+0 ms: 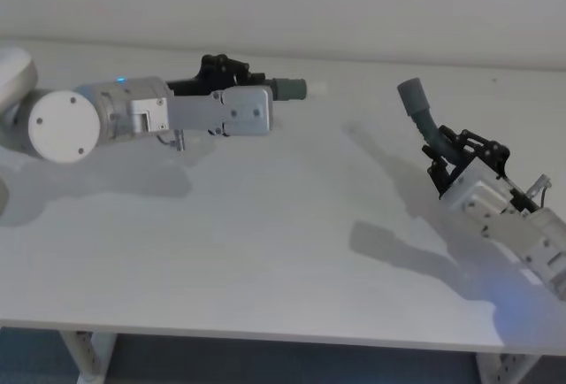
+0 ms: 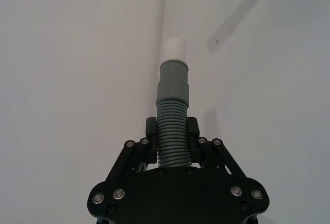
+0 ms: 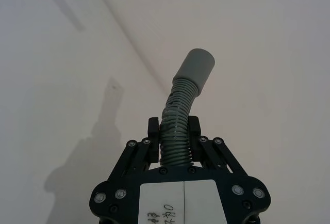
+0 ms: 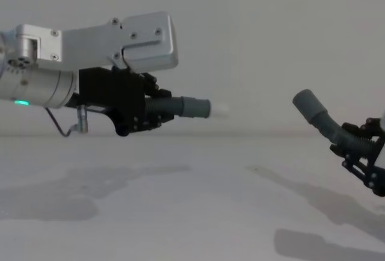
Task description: Use both hands to pick up one end of the pipe from the table, align the ends, and insert them.
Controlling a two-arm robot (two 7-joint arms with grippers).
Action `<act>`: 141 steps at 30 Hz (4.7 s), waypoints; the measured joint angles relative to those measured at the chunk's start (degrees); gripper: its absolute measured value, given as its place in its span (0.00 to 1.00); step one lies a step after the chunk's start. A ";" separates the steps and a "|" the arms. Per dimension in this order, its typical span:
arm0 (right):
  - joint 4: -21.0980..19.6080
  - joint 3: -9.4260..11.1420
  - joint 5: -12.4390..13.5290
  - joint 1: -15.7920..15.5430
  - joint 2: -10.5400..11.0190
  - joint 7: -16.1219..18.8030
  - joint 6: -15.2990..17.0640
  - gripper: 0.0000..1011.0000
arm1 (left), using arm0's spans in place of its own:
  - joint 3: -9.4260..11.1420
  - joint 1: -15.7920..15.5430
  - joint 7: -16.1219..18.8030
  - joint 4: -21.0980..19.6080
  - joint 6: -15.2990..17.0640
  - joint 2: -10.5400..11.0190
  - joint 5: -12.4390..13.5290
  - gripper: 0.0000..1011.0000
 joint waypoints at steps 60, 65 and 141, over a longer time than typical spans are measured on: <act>7.54 -5.39 -28.36 6.33 3.97 -17.28 -13.36 0.31 | 3.03 -4.40 -1.32 -2.65 -8.27 1.79 10.16 0.32; 7.37 -5.25 -28.69 6.44 3.90 -17.41 -13.59 0.31 | 3.07 -4.40 -1.25 -2.71 -8.46 1.77 10.25 0.32; 14.89 -8.88 -41.45 12.30 1.78 -24.55 -14.47 0.31 | 3.08 -4.41 -1.17 -2.82 -8.80 1.76 10.41 0.32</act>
